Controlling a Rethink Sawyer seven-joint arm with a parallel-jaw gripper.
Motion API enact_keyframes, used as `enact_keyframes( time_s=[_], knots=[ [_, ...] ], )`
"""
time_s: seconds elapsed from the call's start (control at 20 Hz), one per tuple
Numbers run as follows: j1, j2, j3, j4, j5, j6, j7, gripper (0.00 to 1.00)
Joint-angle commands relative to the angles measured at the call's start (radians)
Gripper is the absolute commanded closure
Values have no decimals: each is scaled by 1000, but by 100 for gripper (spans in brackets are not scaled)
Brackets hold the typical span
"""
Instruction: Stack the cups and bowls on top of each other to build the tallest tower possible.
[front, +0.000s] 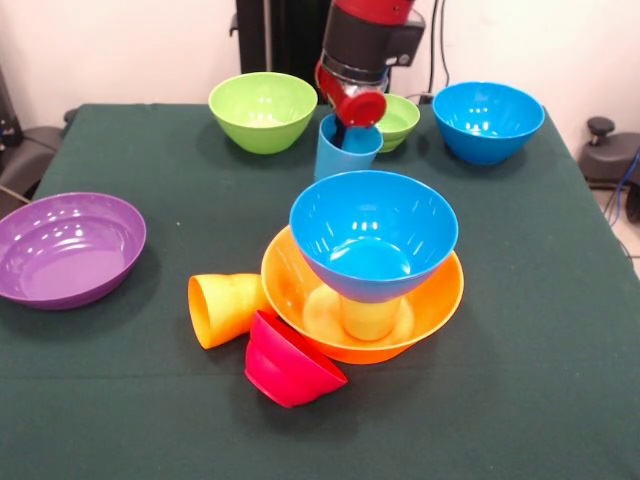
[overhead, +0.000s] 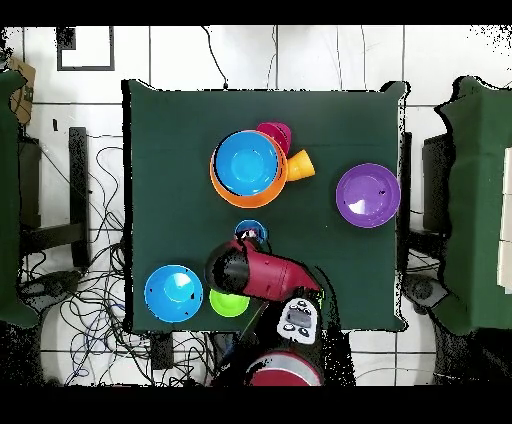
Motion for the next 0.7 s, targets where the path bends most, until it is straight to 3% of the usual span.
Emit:
enact_keyframes(
  time_s=[0.05,0.35,0.7],
  knots=[
    [-21,-70,127,-40,7,136,-1,100],
    [-15,-147,136,-30,18,228,-1,100],
    [-25,-343,145,8,29,466,-35,100]
  ],
)
